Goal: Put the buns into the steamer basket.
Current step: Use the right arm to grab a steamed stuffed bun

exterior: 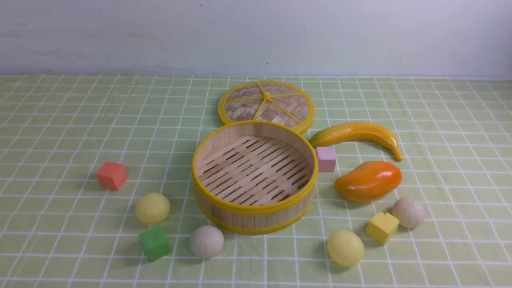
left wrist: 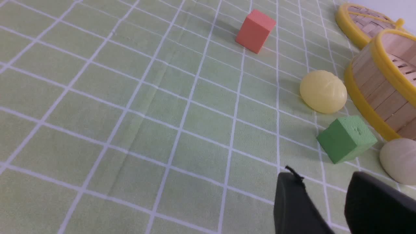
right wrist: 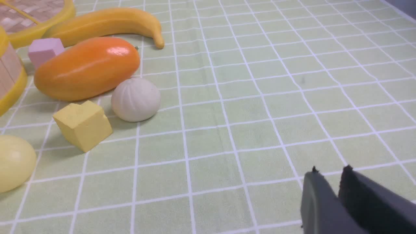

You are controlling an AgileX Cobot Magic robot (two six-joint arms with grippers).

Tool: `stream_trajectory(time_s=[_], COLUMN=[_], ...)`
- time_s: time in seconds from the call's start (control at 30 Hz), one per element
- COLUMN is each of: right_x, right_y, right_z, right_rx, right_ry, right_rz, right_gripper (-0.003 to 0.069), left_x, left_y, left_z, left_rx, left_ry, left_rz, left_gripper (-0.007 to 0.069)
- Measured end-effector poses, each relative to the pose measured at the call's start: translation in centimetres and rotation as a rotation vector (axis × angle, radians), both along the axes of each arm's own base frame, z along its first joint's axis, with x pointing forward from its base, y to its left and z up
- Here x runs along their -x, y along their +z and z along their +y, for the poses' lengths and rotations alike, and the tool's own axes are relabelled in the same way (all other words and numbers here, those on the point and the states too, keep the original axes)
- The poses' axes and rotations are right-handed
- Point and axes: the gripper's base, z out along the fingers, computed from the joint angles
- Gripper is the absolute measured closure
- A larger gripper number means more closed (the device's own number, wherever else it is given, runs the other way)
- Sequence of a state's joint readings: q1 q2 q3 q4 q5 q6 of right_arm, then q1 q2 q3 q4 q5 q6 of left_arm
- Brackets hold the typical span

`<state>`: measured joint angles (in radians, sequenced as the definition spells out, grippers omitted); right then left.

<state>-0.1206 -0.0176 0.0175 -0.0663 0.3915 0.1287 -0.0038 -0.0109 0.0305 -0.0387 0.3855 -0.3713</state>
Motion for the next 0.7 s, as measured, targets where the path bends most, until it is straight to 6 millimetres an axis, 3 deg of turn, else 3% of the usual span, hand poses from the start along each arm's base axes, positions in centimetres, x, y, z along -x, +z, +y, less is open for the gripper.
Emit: stream_trajectory(time_s=[0.7], right_x=[0.0], right_y=[0.0], right_z=[0.0], right_rx=[0.0], right_ry=[0.0], right_rz=[0.0], right_gripper=[0.0532], left_x=[0.0], left_y=[0.0], left_z=[0.0], left_rx=[0.0], left_ry=[0.0], left_rz=[0.0], left_gripper=[0.0386])
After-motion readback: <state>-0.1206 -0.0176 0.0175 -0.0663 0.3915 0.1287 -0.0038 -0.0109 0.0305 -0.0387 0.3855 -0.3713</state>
